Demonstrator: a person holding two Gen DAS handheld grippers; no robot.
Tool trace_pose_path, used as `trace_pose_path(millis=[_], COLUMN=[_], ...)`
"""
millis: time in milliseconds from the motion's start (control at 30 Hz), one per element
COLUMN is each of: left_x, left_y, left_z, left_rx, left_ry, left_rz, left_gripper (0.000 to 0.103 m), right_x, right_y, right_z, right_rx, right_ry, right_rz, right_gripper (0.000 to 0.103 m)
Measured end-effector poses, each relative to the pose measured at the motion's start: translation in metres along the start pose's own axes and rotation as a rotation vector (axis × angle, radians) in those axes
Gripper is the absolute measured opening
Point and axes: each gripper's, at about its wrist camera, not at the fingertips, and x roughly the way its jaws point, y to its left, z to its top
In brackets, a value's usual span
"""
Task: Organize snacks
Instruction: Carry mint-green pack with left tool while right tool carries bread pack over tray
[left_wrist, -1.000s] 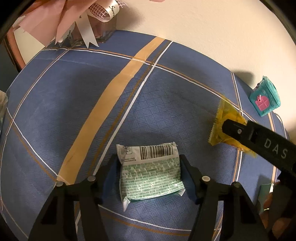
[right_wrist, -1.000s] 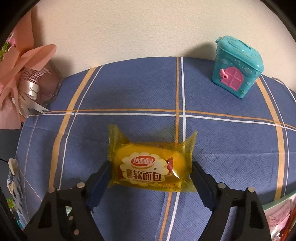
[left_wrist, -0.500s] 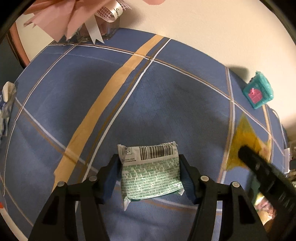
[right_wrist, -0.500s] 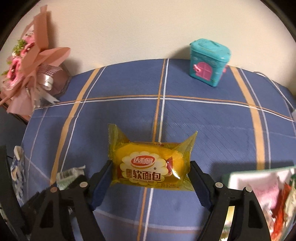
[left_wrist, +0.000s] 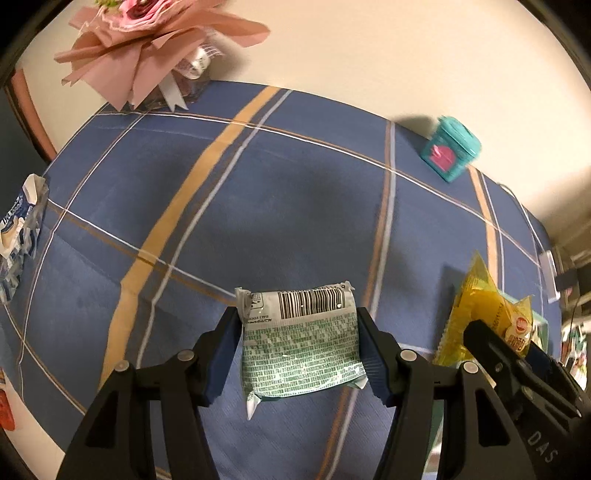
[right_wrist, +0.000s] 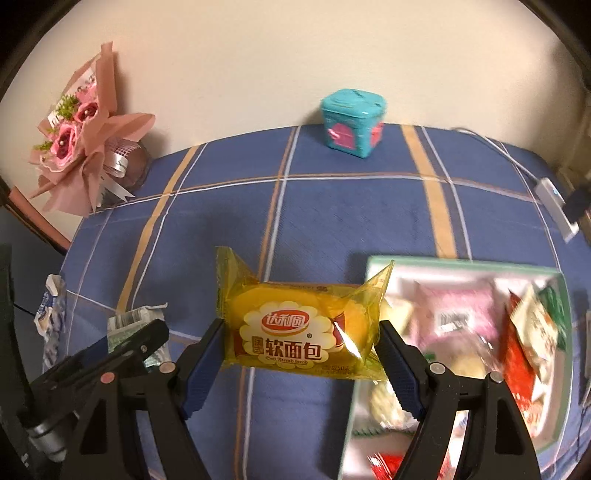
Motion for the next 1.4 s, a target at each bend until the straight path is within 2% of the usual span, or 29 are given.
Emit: trace_pose_path(millis=[167,400,667,900,1167,1400], left_x=[-0.010,-0.023,-0.018,0.008,0.032,0.032], left_y=[-0.036,-0.092,-0.154,-0.170,-0.175,-0.175], left_z=[-0.021,-0.049,-0.082,-0.083,-0.081,-0.081], left_rx=[0.082,0.202,0.346,0.337,0.317,0.315], left_ry=[-0.006,-0.008,0.020,0.069,0.100,0.085], left_rz=[-0.015,-0.090,-0.108,-0.127,-0.155,-0.156], left_gripper=[0.063,0.063,0.063,0.063,0.063,0.067], right_x=[-0.017,-0.051,-0.059,-0.042,-0.030,-0.023], right_y=[-0.040,-0.103,-0.165,-0.192,-0.196,-0.200], right_z=[-0.027,-0.053,-0.077,-0.081,-0.078,-0.081], right_rx=[0.057,0.187,0.289,0.330,0.326,0.356], right_ry=[0.007,-0.026,0.010,0.062,0.058,0.073], right_rz=[-0.029,-0.048,-0.115,-0.120,-0.124,-0.089], right_gripper=[0.082,0.082,0.082,0.082,0.084,0.086])
